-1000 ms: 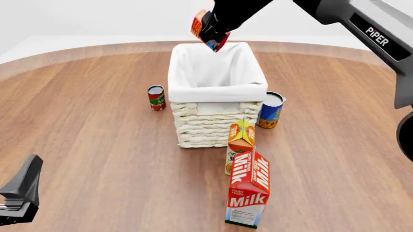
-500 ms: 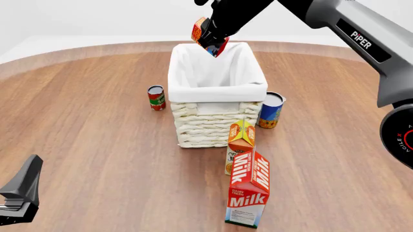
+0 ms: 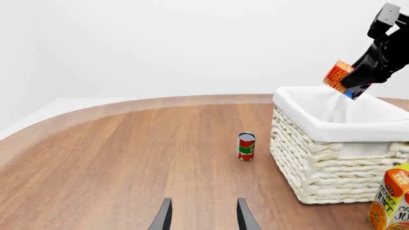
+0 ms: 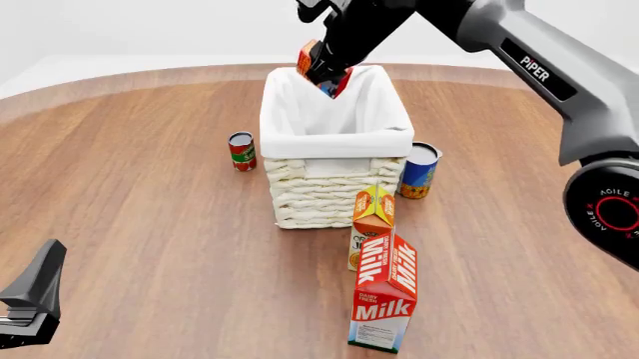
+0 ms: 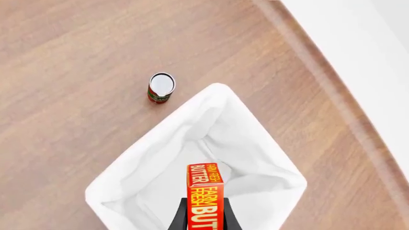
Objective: Pick up the butter and put it in the basket.
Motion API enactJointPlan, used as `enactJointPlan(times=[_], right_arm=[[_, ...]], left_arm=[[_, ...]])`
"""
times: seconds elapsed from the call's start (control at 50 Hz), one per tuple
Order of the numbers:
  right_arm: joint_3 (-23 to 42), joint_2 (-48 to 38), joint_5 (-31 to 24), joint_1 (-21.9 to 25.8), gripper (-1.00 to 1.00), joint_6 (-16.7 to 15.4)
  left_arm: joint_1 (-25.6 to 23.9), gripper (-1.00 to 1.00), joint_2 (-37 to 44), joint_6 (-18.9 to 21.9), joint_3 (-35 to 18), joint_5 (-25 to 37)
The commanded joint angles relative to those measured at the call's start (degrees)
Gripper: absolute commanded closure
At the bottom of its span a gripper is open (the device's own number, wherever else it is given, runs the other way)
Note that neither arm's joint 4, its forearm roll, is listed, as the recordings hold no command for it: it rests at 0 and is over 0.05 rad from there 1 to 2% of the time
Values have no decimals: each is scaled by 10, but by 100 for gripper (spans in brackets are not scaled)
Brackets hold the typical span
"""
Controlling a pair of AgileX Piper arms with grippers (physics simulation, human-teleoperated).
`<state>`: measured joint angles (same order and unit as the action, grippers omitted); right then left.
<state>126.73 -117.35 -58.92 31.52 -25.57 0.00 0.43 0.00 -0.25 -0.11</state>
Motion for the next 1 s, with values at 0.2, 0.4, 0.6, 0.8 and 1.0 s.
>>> enactJointPlan(times=[0.2,0.4,0.6,0.8,1.0], right_arm=[[20,-15,-5,-1,100,9],[23,-30,-12,-5,100,-1],[41,-38,-19,-5,100,-3],[47,-47,-21,-3,100,-2],[60,-62,-26,-4,100,-5]], left_arm=[[0,-100,0,0,0,0],[0,-100,0,0,0,0],[0,-100,0,0,0,0],[0,-100,0,0,0,0],[0,-100,0,0,0,0]])
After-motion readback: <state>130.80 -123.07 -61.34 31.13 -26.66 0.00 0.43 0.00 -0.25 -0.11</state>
